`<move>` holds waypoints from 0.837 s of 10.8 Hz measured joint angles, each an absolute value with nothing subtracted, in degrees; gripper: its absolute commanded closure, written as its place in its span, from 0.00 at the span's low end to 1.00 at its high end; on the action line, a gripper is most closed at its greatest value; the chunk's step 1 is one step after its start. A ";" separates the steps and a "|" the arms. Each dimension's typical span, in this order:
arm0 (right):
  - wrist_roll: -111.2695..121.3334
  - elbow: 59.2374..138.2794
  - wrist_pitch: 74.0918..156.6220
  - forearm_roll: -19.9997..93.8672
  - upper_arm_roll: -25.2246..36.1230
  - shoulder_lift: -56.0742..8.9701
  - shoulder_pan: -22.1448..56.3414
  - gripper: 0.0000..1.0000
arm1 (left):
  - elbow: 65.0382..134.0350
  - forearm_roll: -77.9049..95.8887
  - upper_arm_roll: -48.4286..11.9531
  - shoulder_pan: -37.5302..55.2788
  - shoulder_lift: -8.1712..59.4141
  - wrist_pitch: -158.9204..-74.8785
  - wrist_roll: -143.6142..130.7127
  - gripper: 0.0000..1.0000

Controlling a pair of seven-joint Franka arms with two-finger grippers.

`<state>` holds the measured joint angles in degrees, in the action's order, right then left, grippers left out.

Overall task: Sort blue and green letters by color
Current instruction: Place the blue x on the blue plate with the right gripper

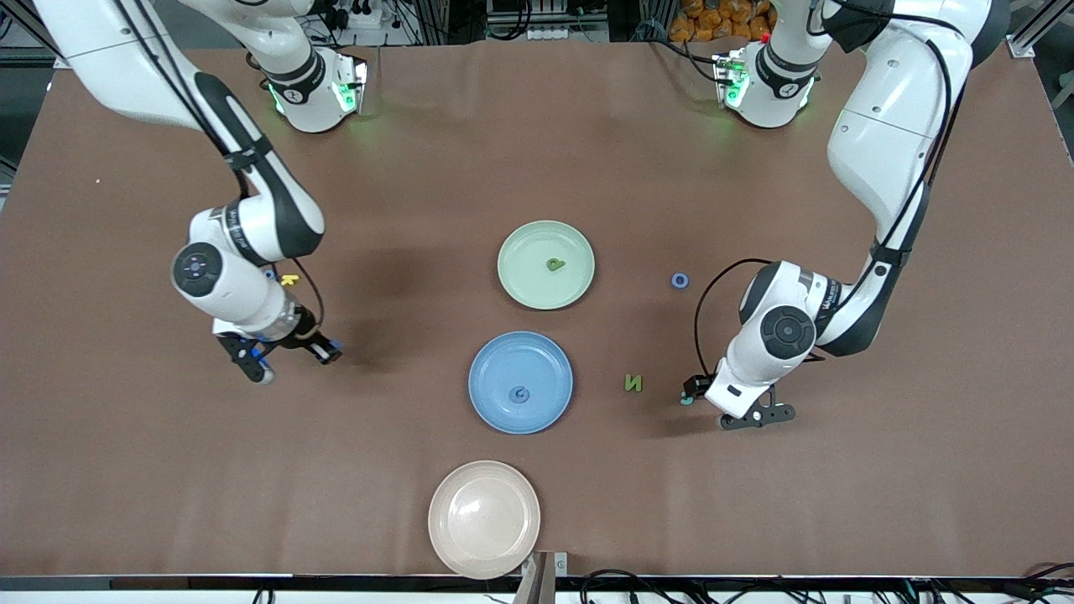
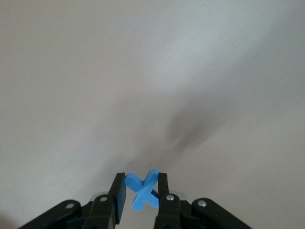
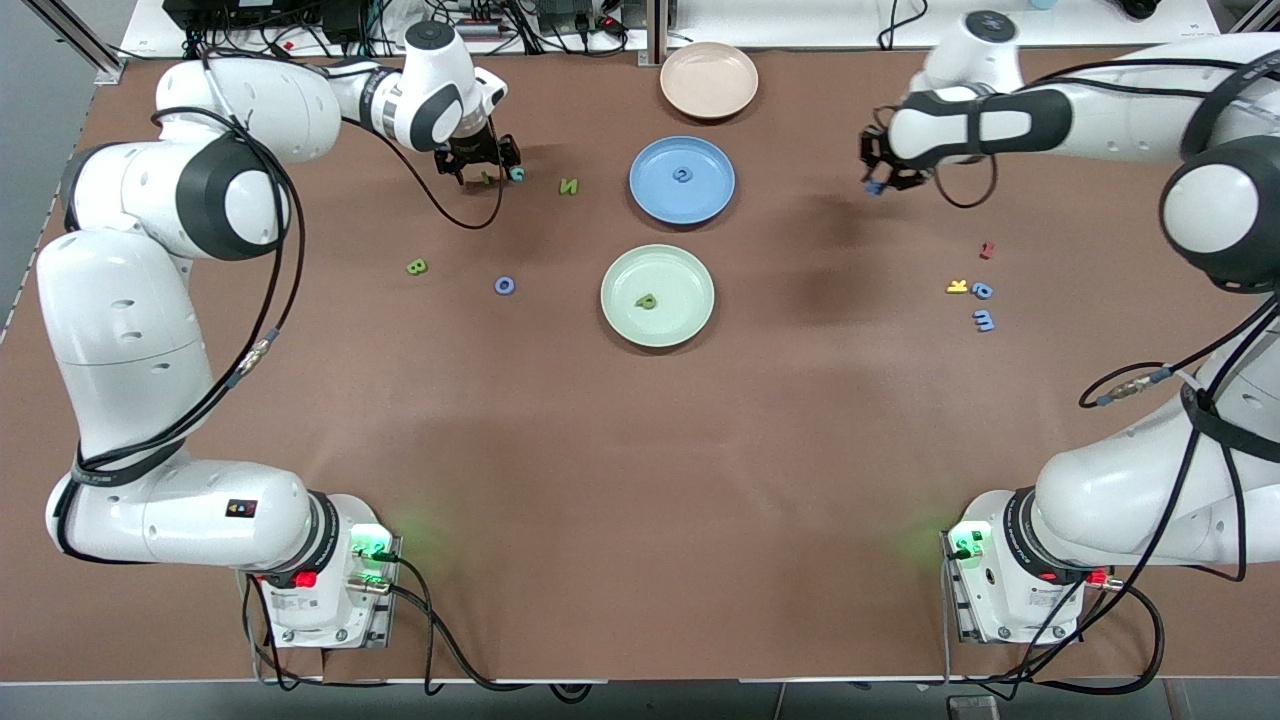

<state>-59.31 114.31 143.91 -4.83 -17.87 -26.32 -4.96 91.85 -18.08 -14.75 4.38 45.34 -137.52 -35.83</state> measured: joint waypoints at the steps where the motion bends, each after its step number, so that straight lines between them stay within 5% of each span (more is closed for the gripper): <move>1: -64.23 111.48 142.30 -4.39 -17.98 -27.11 -1.73 1.00 | 91.85 -18.08 -14.77 4.37 45.70 -137.57 -35.83 0.00; 3: -74.30 101.13 135.41 -2.97 -18.02 -30.90 4.74 1.00 | 91.75 -18.08 -14.74 4.13 45.86 -137.63 -35.83 0.00; 4: -79.05 95.09 132.53 -2.91 -17.98 -33.71 7.39 1.00 | 91.64 -18.08 -14.72 3.93 45.88 -137.63 -35.75 0.30; 5: -82.28 90.53 131.66 -2.91 -17.98 -36.42 9.40 1.00 | 91.59 -18.08 -14.72 3.81 45.90 -137.63 -35.48 0.89; 6: -85.31 86.87 131.77 -2.91 -17.95 -39.13 11.11 1.00 | 91.56 -18.08 -14.73 3.77 45.91 -137.63 -35.40 1.00; 7: -87.93 84.07 132.39 -2.91 -17.92 -41.39 12.27 1.00 | 91.54 -18.08 -14.74 3.78 45.91 -137.64 -35.37 1.00; 8: -90.51 81.28 134.05 -2.91 -17.90 -43.80 13.34 0.88 | 91.50 -18.08 -14.83 3.78 45.88 -137.73 -35.31 1.00; 9: -92.48 79.14 136.62 -2.91 -17.86 -45.94 14.41 0.58 | 91.30 -18.08 -14.95 3.79 45.83 -137.73 -35.22 1.00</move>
<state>-92.48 79.14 136.62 -2.91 -17.86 -45.94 14.41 91.30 -18.08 -14.95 3.79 45.83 -137.73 -35.22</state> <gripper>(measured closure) 0.687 0.476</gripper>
